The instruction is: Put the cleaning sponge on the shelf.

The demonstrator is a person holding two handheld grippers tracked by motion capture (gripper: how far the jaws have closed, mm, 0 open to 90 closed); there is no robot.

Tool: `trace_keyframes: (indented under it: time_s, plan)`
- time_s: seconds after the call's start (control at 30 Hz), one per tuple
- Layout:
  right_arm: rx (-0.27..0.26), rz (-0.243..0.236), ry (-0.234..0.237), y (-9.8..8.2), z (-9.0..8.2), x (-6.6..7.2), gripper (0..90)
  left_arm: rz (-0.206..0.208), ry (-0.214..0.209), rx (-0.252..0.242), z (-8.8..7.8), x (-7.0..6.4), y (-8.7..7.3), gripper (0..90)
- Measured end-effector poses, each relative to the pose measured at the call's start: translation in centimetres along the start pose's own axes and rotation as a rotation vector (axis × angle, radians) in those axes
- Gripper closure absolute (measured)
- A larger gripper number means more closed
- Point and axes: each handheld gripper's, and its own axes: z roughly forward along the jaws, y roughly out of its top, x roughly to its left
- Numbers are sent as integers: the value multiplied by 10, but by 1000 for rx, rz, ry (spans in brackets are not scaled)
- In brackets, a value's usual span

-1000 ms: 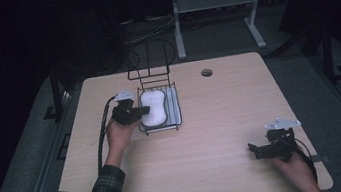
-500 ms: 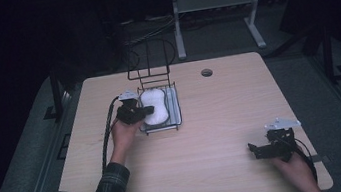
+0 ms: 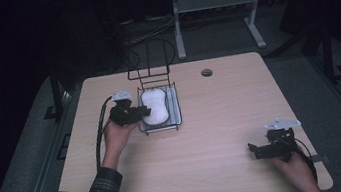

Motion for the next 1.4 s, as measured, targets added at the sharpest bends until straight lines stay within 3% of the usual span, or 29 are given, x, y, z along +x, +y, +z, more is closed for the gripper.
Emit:
trace_keyframes:
  time_s: [0.13,0.53,1.0,1.13,1.4]
  plan:
    - [0,-1,0,0,0,0,2,2,8,6,-10,-1,-1,481]
    - [0,-2,0,0,0,0,2,17,60,57,-37,-11,-22,186]
    - [0,-2,0,0,0,0,3,24,97,46,-71,-34,-66,143]
    - [0,-3,1,0,0,0,3,40,117,66,-77,-42,-84,143]
    - [0,-3,2,0,0,0,3,34,134,79,-90,-51,-112,143]
